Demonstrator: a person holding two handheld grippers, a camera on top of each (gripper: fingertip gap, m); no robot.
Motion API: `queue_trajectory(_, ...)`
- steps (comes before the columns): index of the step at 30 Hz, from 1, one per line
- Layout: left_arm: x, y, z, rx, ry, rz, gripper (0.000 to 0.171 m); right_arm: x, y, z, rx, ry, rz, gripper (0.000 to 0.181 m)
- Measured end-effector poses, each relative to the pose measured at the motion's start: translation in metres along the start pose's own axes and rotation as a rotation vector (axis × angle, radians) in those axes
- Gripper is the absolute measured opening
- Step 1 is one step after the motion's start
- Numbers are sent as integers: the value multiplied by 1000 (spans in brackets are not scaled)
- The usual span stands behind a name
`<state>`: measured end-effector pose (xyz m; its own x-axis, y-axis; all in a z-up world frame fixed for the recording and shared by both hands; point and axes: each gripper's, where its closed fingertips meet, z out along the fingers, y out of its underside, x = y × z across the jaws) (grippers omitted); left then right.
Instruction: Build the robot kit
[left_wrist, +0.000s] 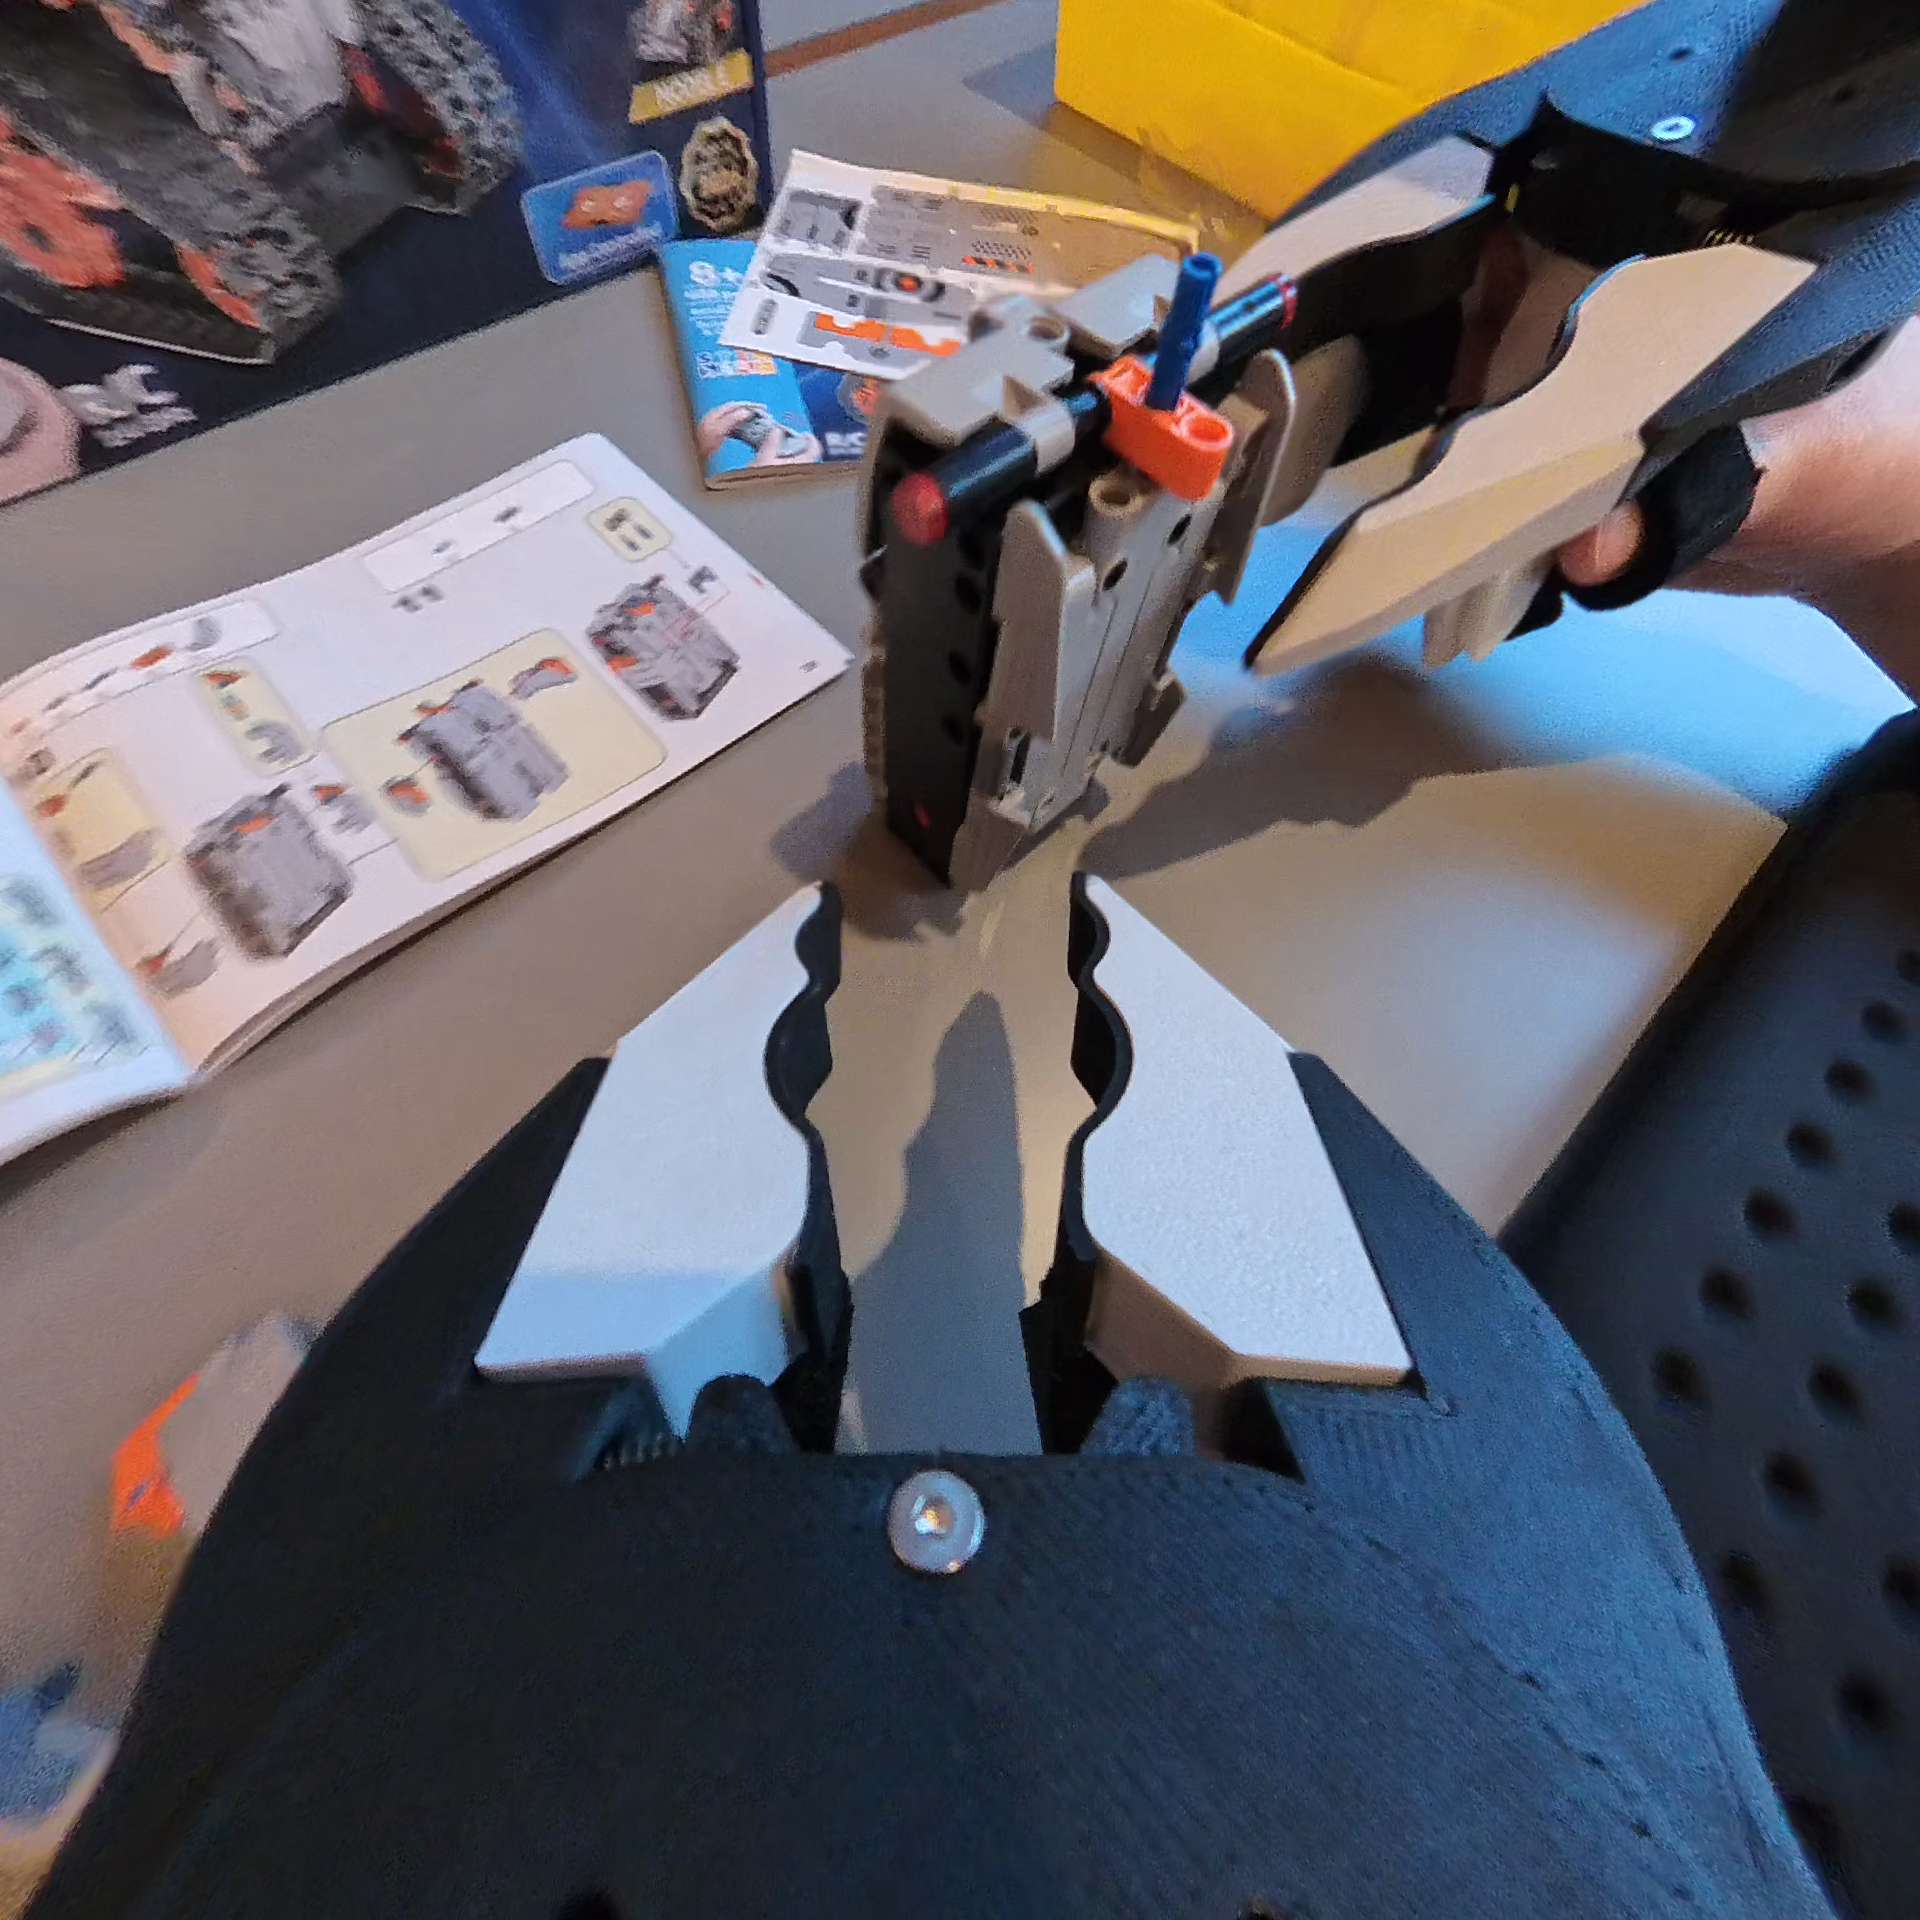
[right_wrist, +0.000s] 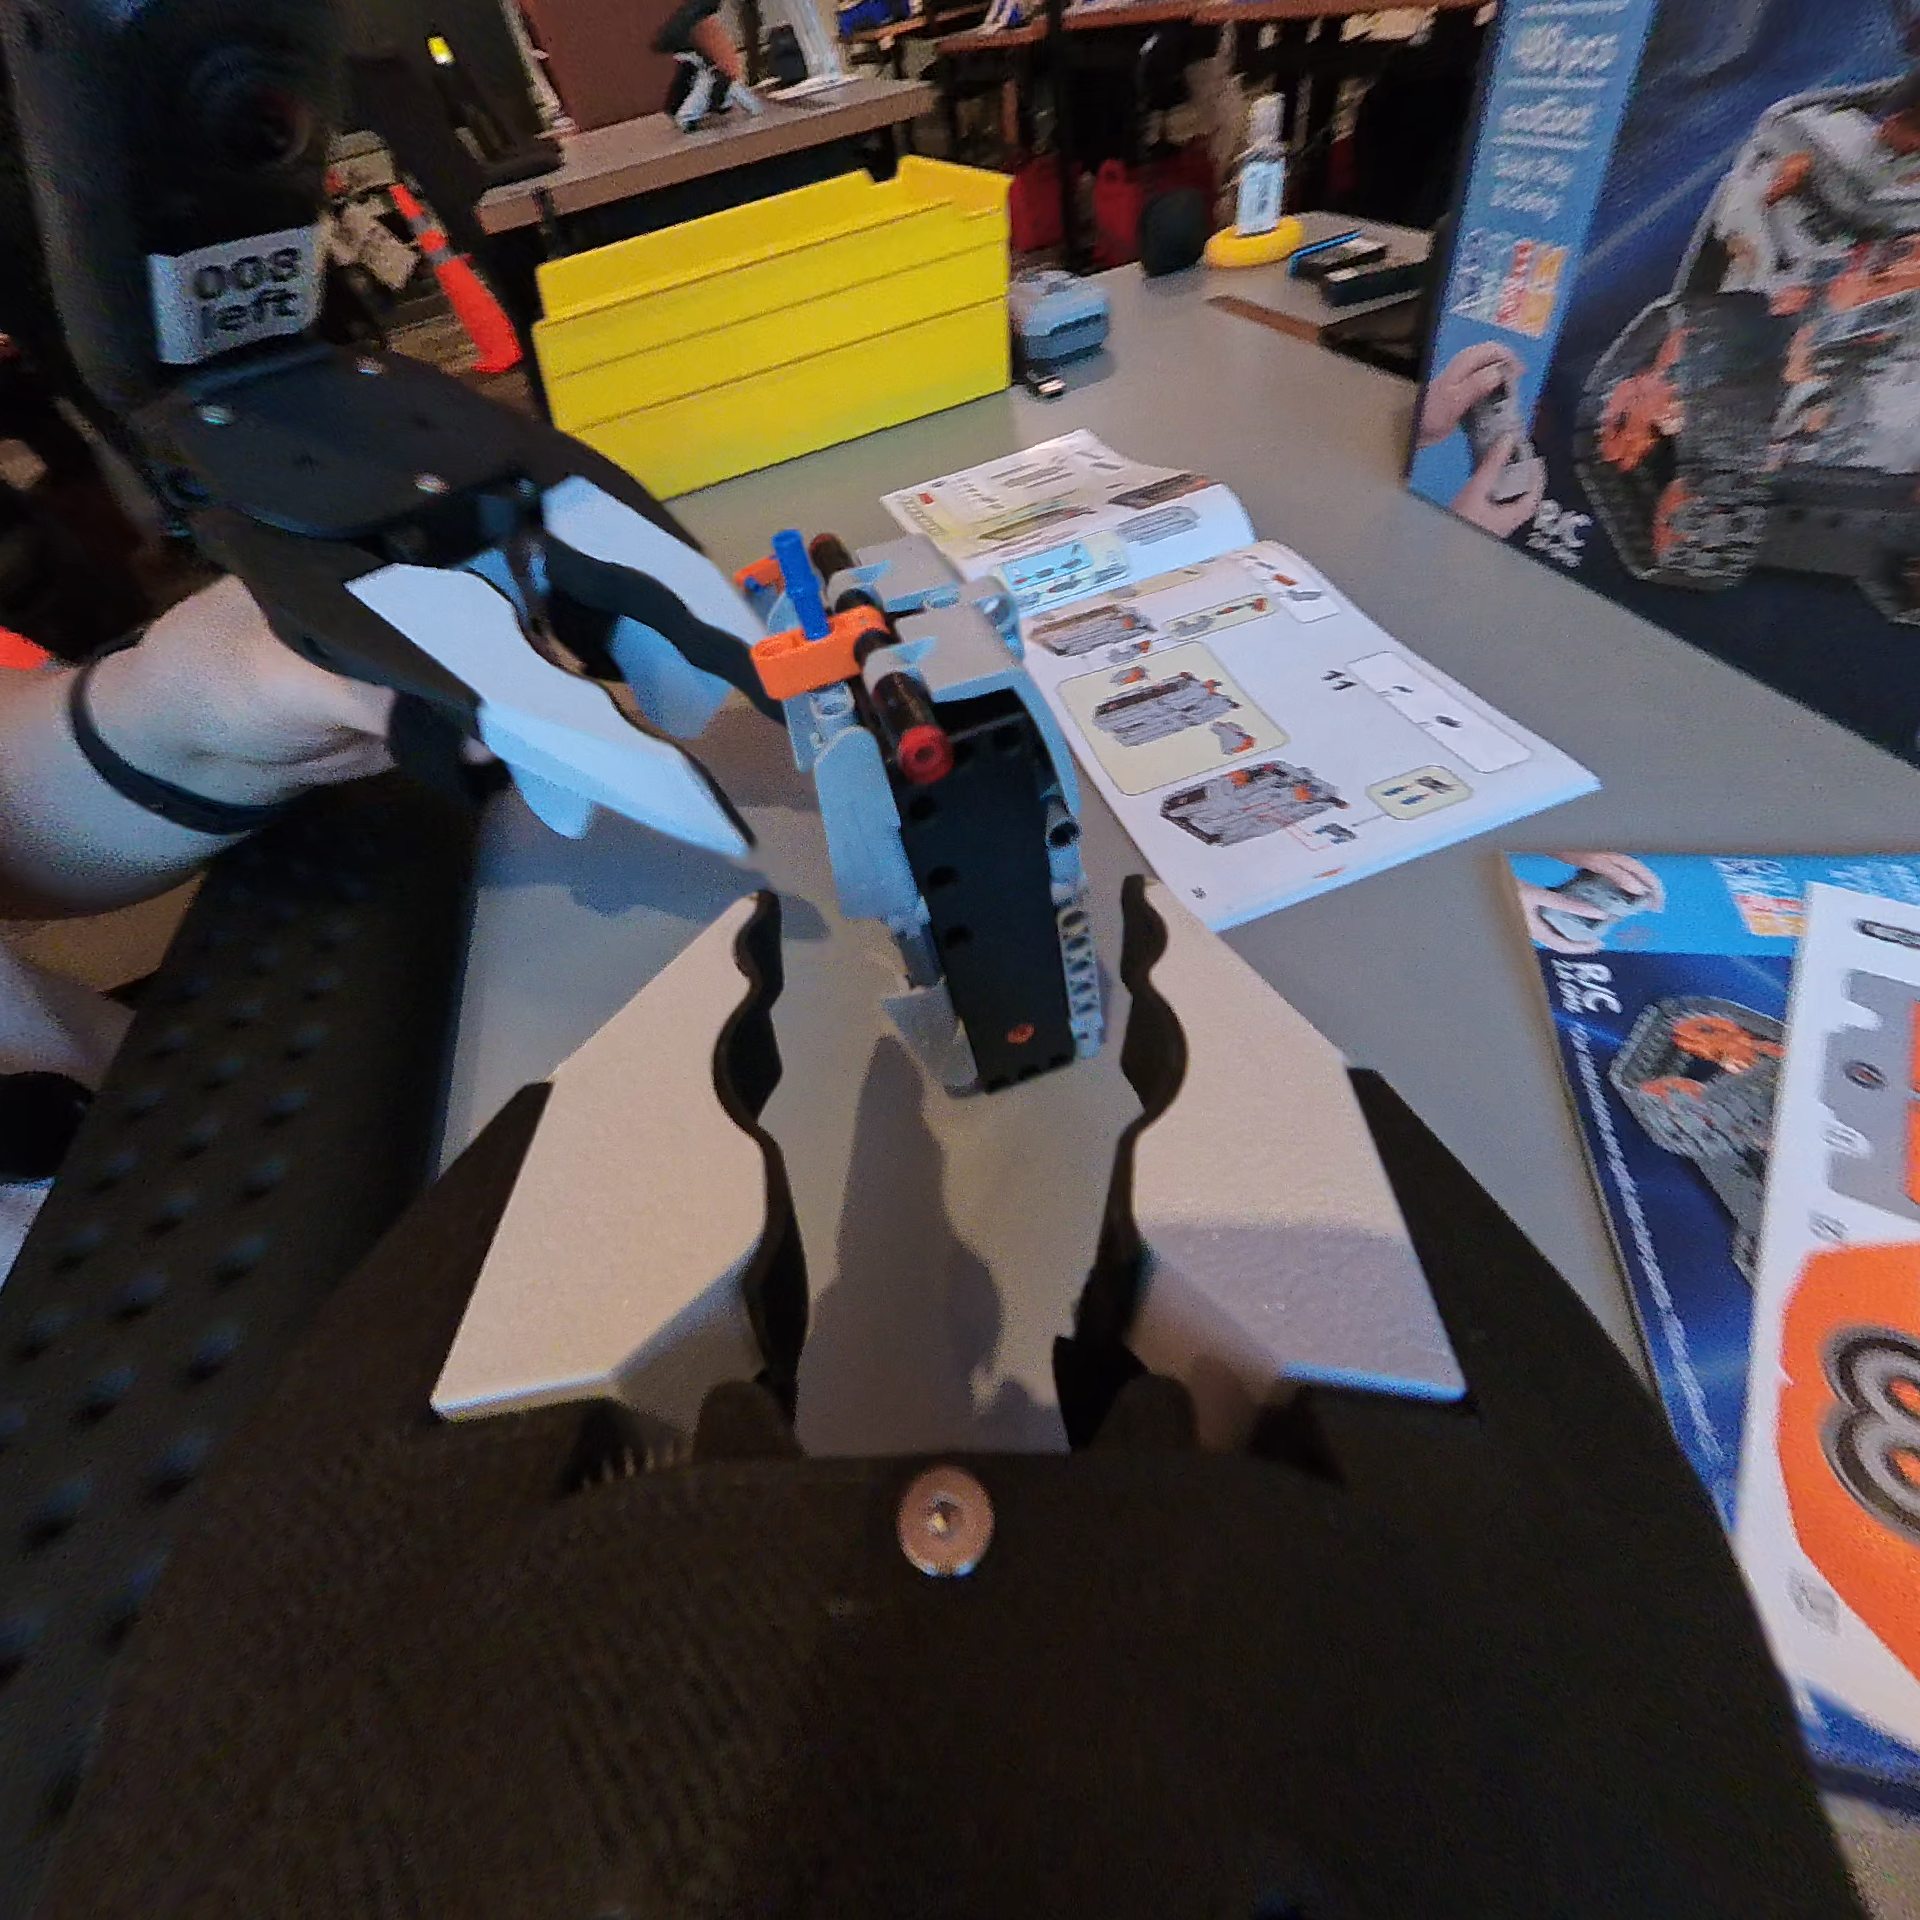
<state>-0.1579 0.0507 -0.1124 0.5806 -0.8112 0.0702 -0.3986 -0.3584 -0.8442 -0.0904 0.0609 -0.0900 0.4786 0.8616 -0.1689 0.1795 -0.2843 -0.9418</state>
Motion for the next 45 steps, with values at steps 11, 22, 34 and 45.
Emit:
queue_trajectory(11, -128, 72, -114, -35, -180, 125, 79, 4, 1, -51, 130, 290, -116, 66)
queue_trajectory(22, -144, 87, -93, -93, 77, 255, 68, 8, 9, -45, 111, 290, -103, 66)
queue_trajectory(34, -139, 99, -84, -147, 123, 230, 43, 12, 8, -47, 133, 262, -39, 62)
queue_trajectory(45, -129, 55, -102, -32, 79, 147, 42, 13, 10, -46, 119, 273, -44, 61)
